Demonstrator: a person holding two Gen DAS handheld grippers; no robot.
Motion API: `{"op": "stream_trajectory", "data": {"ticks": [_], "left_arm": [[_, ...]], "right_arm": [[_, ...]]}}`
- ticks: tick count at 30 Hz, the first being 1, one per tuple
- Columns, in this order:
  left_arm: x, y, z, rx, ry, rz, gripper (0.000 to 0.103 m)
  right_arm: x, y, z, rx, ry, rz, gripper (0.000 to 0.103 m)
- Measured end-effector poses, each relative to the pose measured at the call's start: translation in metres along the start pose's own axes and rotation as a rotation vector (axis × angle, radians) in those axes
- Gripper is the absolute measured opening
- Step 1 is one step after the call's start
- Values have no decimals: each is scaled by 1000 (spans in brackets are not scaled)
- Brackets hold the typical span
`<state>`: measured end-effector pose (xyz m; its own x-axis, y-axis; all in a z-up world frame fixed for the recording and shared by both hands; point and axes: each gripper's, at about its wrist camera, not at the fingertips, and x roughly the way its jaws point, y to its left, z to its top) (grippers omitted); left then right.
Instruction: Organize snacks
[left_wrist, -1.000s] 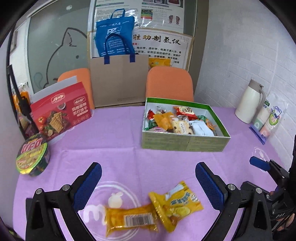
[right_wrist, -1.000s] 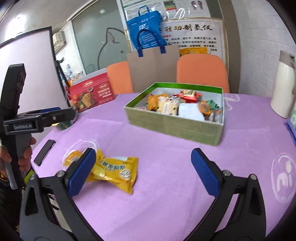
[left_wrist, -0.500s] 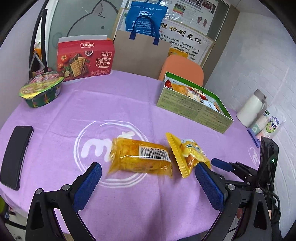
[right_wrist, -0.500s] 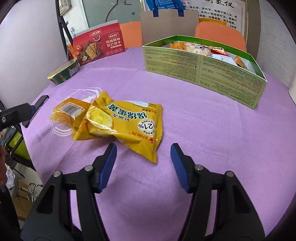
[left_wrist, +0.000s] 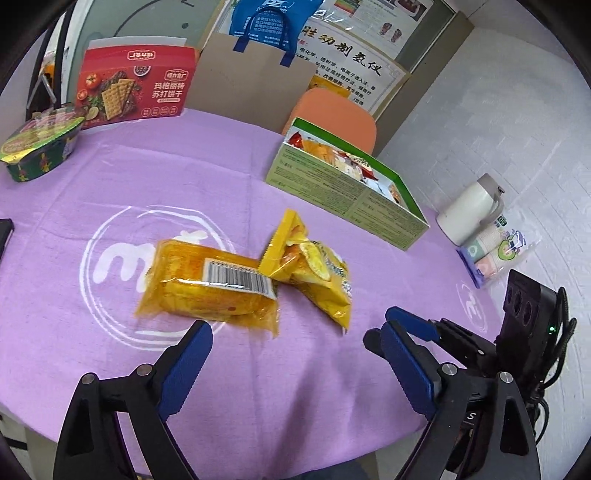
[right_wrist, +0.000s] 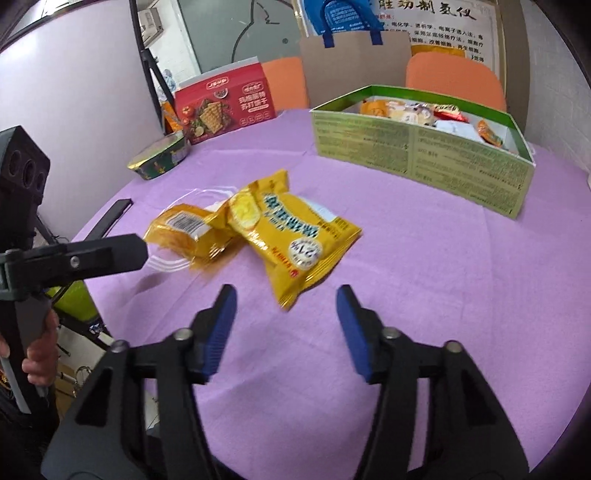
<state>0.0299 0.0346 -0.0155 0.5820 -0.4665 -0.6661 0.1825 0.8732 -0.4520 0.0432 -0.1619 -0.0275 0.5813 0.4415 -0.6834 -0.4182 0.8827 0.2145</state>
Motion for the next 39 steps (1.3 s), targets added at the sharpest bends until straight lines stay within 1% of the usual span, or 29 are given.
{"op": "stream_trajectory", "data": {"ticks": [2,4,5,6,8,9,11,12,13,14,16,18,19,20,21,22,23,24,25,26,27,29,31,34,37,39], "left_arm": [[4,-7,5,-3,-5,-26,94],[14,-12,7,-3,14,-33,94],[18,-14,6,-2,23,-42,93],[23,-16,5,-5,31,-50,90],[33,-12,7,-30,43,-53,88],[37,-8,10,-56,45,-50,88],[44,4,20,-129,32,-69,87],[47,8,25,-154,24,-66,87],[50,12,30,-164,20,-52,87],[55,14,34,-166,18,-27,87],[65,18,41,-166,24,5,87],[73,21,45,-169,33,17,86],[76,22,47,-167,40,20,79],[81,22,48,-163,56,16,76],[84,24,48,-161,71,11,68],[87,24,46,-156,85,6,62],[90,24,44,-146,101,1,58],[91,21,42,-125,95,5,54],[92,18,41,-110,106,-1,49],[94,15,40,-105,121,-26,45],[95,13,39,-100,131,-45,44],[96,5,38,-68,140,-57,44],[95,-3,34,-30,159,-69,44],[84,-6,29,-1,152,-43,45],[76,-2,30,-13,141,-36,47],[74,2,33,-11,137,-27,46]], "right_arm": [[2,-9,9,0,-2,-20,63],[4,-20,19,0,-21,-36,63],[6,-25,24,-3,-25,-23,63],[9,-30,28,-8,-17,6,63],[22,-35,35,-35,35,81,63],[27,-36,37,-60,51,101,63],[36,-37,41,-120,68,127,65],[40,-37,45,-138,75,134,66],[42,-37,47,-148,76,137,70],[45,-36,50,-165,75,145,75],[51,-36,55,-198,80,154,81],[64,-36,57,-201,121,148,81],[70,-37,55,-185,158,157,80],[73,-37,51,-160,189,180,75],[72,-36,46,-141,202,202,70],[69,-32,42,-143,190,204,64],[64,-27,37,-149,191,205,56],[60,-21,31,-153,199,209,52],[54,-15,24,-155,190,215,49],[48,-10,18,-156,182,212,49],[42,-6,11,-158,174,191,49],[30,-3,-1,-142,142,164,49],[22,-8,-9,-78,121,150,49],[17,-18,-12,7,100,145,49],[21,-19,-8,31,89,132,49],[25,-18,-5,40,84,139,49]]}}
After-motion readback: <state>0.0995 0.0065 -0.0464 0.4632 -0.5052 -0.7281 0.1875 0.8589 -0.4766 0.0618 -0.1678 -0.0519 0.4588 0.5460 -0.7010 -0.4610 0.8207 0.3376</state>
